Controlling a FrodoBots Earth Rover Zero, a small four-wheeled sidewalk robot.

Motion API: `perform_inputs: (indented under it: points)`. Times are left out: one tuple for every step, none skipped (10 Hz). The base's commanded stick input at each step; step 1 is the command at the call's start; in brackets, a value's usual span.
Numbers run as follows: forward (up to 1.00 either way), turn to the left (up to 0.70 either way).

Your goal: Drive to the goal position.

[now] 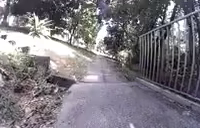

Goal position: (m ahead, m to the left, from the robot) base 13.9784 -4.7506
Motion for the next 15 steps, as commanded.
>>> perform_inputs:
  points:
    - [1.00, 0.00]
    - [1.00, 0.00]
    - [1.00, 0.00]
    - [1.00, 0.00]
    - [1.00, 0.00]
    - [1.00, 0.00]
    - [1.00, 0.00]
    - [1.00, 0.00]
    - [1.00, 0.00]
    - [1.00, 0.00]
    - [1.00, 0.00]
    - [1.00, 0.00]
    - [1.00, 0.00]
    - [1.00, 0.00]
    - [1.00, 0.00]
